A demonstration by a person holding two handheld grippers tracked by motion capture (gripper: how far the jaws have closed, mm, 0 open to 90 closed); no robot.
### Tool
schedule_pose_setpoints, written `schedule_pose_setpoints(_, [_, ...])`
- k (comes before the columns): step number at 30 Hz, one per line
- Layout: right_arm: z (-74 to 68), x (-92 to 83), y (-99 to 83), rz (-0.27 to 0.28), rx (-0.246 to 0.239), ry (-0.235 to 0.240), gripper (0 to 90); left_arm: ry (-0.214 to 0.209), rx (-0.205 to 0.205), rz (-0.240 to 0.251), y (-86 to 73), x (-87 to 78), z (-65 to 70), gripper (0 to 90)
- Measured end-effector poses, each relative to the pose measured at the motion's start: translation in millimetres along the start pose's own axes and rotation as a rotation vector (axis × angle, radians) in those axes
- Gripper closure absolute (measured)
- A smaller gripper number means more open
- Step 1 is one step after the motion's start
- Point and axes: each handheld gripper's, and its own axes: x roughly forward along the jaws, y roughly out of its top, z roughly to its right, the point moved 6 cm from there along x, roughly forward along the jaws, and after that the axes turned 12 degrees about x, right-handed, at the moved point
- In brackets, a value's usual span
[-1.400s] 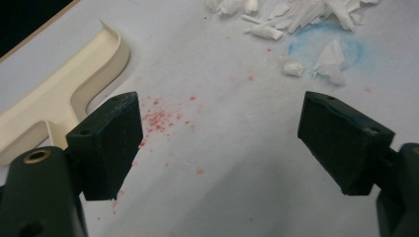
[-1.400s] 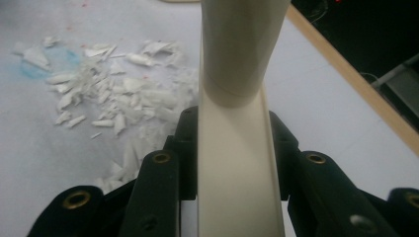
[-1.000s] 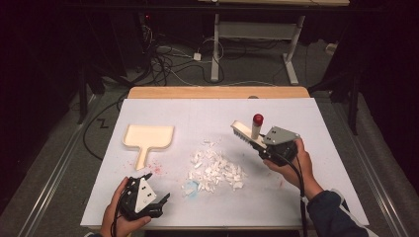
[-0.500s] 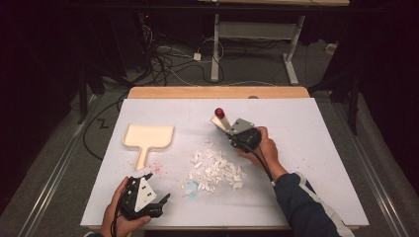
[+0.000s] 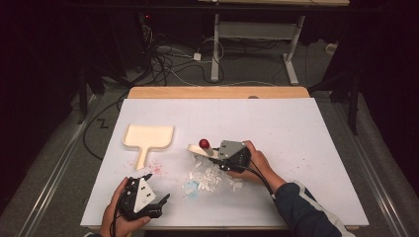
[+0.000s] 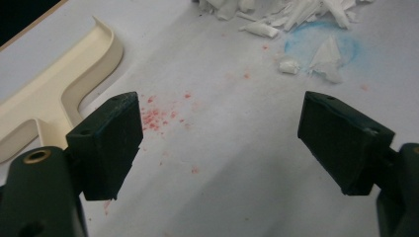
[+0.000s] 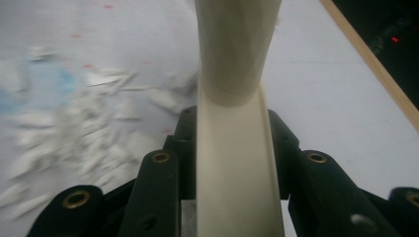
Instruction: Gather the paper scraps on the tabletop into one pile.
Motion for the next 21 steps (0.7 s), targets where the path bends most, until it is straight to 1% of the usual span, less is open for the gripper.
schedule_pose_setpoints(1, [-6.0, -9.5, -1.2, 0.003, -0.016, 0.047, 68.1, -0.001, 0.001, -0.002, 0.2, 0.1, 0.4, 16.5])
schedule_pose_setpoints(3, [-10.2, -19.4, -2.3, 0.019, -0.027, 0.083, 68.2, 0.0, 0.002, -0.002, 0.4, 0.1, 0.6, 16.5])
schedule_pose_setpoints(4, [-10.3, -23.1, -2.8, 0.024, -0.026, 0.08, 68.2, -0.003, 0.006, -0.005, 0.6, 0.2, 0.8, 16.5])
schedule_pose_setpoints(6, [-7.9, -29.1, -3.0, 0.036, -0.022, 0.056, 68.2, -0.003, 0.009, -0.005, 1.1, 0.8, 1.0, 16.5])
schedule_pose_setpoints(7, [-7.9, -29.1, -3.0, 0.036, -0.022, 0.056, 68.2, -0.003, 0.009, -0.005, 1.1, 0.8, 1.0, 16.5])
schedule_pose_setpoints(8, [-2.6, -33.7, -1.8, 0.052, -0.001, 0.027, 68.2, -0.003, 0.01, -0.003, 1.5, 0.7, 1.0, 16.5])
schedule_pose_setpoints(9, [-0.2, -36.7, -0.9, 0.061, 0.006, 0.015, 68.2, -0.001, 0.012, -0.004, 1.8, 0.6, 1.0, 16.5])
schedule_pose_setpoints(10, [-0.2, -36.7, -0.9, 0.061, 0.006, 0.015, 68.2, -0.001, 0.013, -0.003, 2.0, 0.4, 0.9, 16.5])
schedule_pose_setpoints(11, [4.0, -43.7, 1.6, 0.083, 0.035, 0.004, 68.2, -0.001, 0.012, 0.0, 2.1, 0.4, 0.7, 16.5])
schedule_pose_setpoints(12, [6.0, -47.4, 3.1, 0.093, 0.049, -0.001, 68.2, 0.0, 0.013, -0.002, 1.9, 0.2, 0.1, 16.5])
schedule_pose_setpoints(13, [6.0, -47.4, 3.1, 0.093, 0.049, -0.001, 68.2, 0.004, 0.01, 0.0, 1.9, 0.2, -0.5, 16.5])
schedule_pose_setpoints(14, [9.1, -55.6, 7.1, 0.115, 0.085, -0.018, 68.2, 0.005, 0.009, 0.001, 1.8, -0.2, -1.2, 16.5])
schedule_pose_setpoints(16, [9.9, -63.4, 11.3, 0.135, 0.132, -0.013, 68.2, 0.011, 0.004, 0.006, 1.6, -1.9, -2.7, 16.5])
schedule_pose_setpoints(17, [8.7, -66.4, 13.0, 0.14, 0.158, -0.005, 68.2, 0.018, 0.002, 0.008, 1.3, -3.3, -3.6, 16.5])
schedule_pose_setpoints(18, [8.7, -66.4, 13.0, 0.14, 0.158, -0.005, 68.2, 0.026, 0.003, 0.01, 0.8, -5.2, -5.1, 16.5])
schedule_pose_setpoints(19, [4.4, -70.9, 15.4, 0.135, 0.184, -0.003, 68.2, 0.036, -0.004, 0.017, 0.4, -7.4, -7.0, 16.5])
schedule_pose_setpoints(20, [1.7, -72.1, 16.4, 0.133, 0.195, -0.007, 68.1, 0.042, -0.016, 0.026, 0.1, -9.7, -9.0, 16.5])
schedule_pose_setpoints(21, [-1.9, -73.0, 17.1, 0.131, 0.211, 0.001, 68.1, 0.053, -0.022, 0.031, -0.4, -12.0, -11.2, 16.5])
